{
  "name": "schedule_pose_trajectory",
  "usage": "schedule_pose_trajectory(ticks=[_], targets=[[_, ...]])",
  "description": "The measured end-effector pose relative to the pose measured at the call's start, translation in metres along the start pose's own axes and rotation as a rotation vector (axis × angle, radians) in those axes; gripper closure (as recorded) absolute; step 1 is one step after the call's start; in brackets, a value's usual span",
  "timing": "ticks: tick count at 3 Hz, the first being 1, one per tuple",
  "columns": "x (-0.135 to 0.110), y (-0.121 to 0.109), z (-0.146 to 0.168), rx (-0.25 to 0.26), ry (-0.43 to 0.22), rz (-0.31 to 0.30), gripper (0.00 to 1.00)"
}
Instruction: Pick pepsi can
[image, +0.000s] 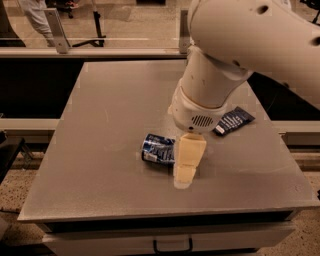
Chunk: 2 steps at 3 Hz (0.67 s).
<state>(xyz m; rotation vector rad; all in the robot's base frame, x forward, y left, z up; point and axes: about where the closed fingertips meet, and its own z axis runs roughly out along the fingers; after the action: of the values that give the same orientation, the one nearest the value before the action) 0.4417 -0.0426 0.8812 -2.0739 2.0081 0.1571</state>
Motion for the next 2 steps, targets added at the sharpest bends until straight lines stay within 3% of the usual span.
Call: schedule_pose_trajectory(ticks=[2], targets=[[0.0003, -0.0059, 0.0184, -0.016, 0.034, -0.021, 0.03]])
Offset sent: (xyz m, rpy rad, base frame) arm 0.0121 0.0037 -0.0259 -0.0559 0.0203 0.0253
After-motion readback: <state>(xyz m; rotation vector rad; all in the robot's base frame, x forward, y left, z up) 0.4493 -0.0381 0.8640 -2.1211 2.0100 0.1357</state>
